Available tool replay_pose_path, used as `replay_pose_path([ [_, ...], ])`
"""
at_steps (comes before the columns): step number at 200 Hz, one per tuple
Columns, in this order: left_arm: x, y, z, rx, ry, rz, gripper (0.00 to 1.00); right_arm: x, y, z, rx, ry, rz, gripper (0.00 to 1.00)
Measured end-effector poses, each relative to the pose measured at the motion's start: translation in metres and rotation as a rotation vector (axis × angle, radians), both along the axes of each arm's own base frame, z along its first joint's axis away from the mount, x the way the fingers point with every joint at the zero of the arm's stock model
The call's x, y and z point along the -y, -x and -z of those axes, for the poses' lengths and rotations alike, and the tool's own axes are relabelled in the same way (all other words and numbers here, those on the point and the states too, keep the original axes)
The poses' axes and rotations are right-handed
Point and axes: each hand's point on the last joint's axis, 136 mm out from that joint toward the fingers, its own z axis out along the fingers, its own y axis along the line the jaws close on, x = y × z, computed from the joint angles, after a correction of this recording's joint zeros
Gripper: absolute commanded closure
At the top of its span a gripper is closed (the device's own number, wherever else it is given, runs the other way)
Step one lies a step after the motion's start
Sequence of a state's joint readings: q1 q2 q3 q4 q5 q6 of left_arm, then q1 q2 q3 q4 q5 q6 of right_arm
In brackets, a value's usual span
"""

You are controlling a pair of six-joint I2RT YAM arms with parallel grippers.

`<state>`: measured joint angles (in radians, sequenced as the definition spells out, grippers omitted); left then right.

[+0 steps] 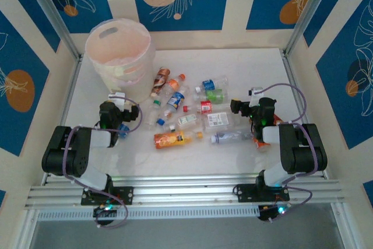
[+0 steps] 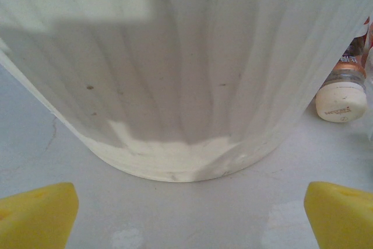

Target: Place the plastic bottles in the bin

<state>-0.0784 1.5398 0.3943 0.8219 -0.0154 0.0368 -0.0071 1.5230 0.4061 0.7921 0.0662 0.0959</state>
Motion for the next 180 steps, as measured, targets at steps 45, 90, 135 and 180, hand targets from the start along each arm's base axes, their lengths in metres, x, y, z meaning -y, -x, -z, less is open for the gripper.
replay_pose_path([
  [45,0.0,0.0,0.0,0.0,0.0,0.0,0.0,0.0,0.0,0.0,0.0,0.0,0.0,0.01],
  [90,0.0,0.0,0.0,0.0,0.0,0.0,0.01,0.0,0.0,0.0,0.0,0.0,0.0,0.01],
  [135,-0.002,0.004,-0.01,0.006,-0.004,-0.01,0.01,-0.001,0.0,0.0,0.0,-0.001,-0.004,0.01],
  [180,-0.005,0.018,-0.064,0.091,0.0,-0.018,0.01,-0.003,-0.002,-0.016,-0.013,-0.007,-0.017,0.01],
])
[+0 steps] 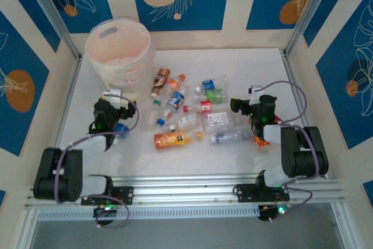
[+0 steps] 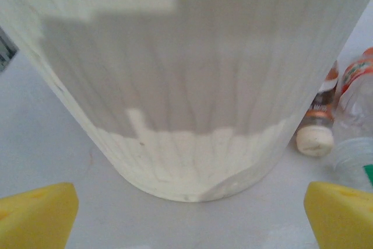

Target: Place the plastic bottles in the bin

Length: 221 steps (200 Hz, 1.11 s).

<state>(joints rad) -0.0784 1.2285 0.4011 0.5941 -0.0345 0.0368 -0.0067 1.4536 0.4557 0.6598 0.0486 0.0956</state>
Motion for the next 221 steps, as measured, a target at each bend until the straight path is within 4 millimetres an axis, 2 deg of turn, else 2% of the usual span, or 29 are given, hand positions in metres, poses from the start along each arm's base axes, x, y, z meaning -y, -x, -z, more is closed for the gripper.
replay_pose_path([
  [40,-0.009,0.029,-0.037,0.036,0.02,-0.048,0.01,0.003,0.003,-0.028,0.038,0.002,0.019,0.01],
  [66,-0.013,0.05,-0.043,0.011,0.08,-0.083,0.01,0.007,0.007,-0.036,0.029,-0.001,0.052,0.01],
  [89,-0.019,0.069,-0.035,-0.052,0.149,-0.139,0.01,0.01,0.009,-0.038,0.003,-0.009,0.083,0.01],
  [115,-0.02,0.085,-0.016,-0.168,0.224,-0.192,0.01,0.014,0.009,-0.04,-0.033,-0.02,0.122,0.01],
  [154,-0.015,0.104,0.004,-0.313,0.239,-0.237,0.01,0.018,0.011,-0.041,-0.098,-0.039,0.177,0.01],
  [189,-0.012,0.11,0.005,-0.392,0.206,-0.238,0.0,0.023,0.022,-0.038,-0.142,-0.049,0.23,0.01],
  [221,-0.007,0.112,0.009,-0.489,0.17,-0.236,0.01,0.027,0.029,-0.048,-0.131,-0.052,0.257,0.01],
])
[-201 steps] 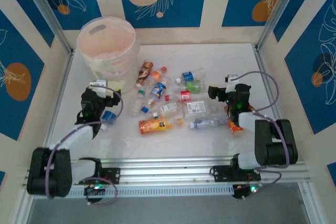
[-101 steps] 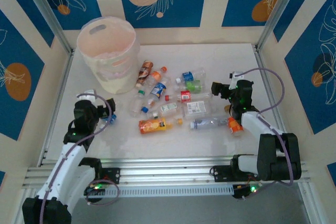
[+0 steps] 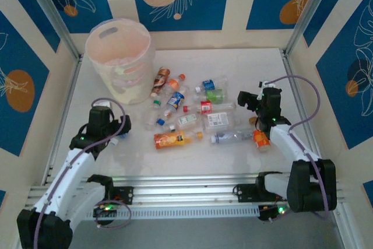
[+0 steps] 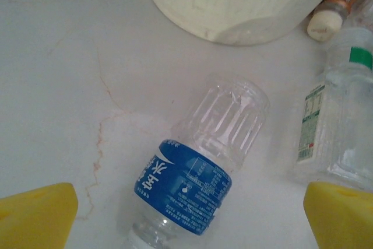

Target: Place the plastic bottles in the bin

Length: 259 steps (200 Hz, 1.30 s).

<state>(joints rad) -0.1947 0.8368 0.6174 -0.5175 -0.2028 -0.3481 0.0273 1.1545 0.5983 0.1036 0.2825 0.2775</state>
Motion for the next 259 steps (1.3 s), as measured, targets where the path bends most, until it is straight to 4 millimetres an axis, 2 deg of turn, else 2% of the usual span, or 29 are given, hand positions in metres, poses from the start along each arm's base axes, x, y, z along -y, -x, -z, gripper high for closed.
replay_pose_path([
  [27,0.008,0.001,0.009,-0.097,-0.04,0.028,0.01,0.001,0.003,-0.011,0.026,0.0,0.008,0.01],
  [64,0.025,0.004,0.023,-0.196,-0.128,0.098,0.01,0.002,0.007,-0.01,0.017,0.006,0.015,0.01],
  [93,0.019,0.009,0.034,-0.25,-0.163,0.06,0.01,0.004,0.01,-0.008,0.003,0.015,0.022,0.01],
  [144,0.013,0.008,0.04,-0.268,-0.168,0.015,0.0,0.004,0.011,-0.017,0.028,0.017,0.023,0.01],
  [208,0.012,0.002,0.068,-0.349,-0.138,-0.076,0.0,0.006,0.013,-0.024,0.05,0.034,0.024,0.01],
  [259,-0.003,-0.003,0.073,-0.341,-0.096,-0.193,0.01,0.005,0.013,-0.025,0.051,0.038,0.02,0.01],
])
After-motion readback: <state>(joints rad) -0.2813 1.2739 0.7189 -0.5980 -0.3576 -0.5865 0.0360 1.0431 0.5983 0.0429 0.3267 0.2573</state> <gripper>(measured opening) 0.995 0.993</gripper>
